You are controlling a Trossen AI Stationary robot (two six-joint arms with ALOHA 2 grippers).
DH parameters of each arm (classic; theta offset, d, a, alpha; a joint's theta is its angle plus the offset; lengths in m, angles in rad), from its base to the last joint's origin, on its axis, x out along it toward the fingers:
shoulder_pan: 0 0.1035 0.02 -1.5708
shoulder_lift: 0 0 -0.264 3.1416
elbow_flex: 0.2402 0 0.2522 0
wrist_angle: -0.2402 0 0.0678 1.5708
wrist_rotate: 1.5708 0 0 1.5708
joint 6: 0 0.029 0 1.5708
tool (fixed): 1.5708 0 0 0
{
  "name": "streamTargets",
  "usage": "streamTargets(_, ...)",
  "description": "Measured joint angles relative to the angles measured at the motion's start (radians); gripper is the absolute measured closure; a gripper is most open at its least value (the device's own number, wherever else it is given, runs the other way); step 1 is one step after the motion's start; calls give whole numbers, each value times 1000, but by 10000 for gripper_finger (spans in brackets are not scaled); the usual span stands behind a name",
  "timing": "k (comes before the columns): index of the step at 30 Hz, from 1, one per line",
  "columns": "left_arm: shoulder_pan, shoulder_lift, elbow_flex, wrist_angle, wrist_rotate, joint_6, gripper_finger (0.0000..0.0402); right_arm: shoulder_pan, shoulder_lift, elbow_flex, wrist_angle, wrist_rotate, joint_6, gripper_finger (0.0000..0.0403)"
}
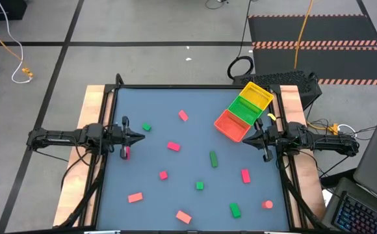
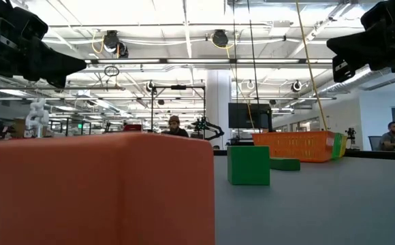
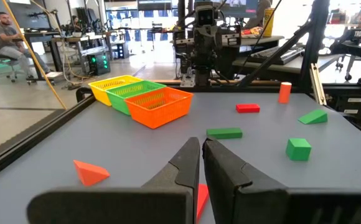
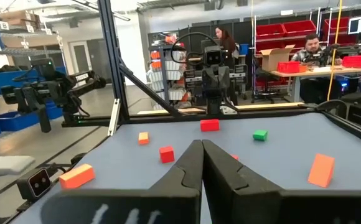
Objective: Sort & place blocks by color
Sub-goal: Put the red block into the yellow bin
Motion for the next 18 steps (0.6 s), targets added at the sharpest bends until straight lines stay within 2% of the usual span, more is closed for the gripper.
streamTargets(3,0,0,0,0,0,0,378,-1,0,0,4,24,-43,403)
streamTargets(6,0,0,0,0,0,0,378,-1,14,0,1,110,-93,401)
streamTargets(9,0,0,0,0,0,0,378,-1,58,0,18,209,-117,381)
streamTargets(12,0,0,0,0,0,0,378,-1,135,0,100,288,-153,340)
streamTargets(16,0,0,0,0,0,0,378,-1,276,5,252,364,-160,262)
streamTargets(18,0,0,0,0,0,0,378,-2,366,23,259,400,-143,223)
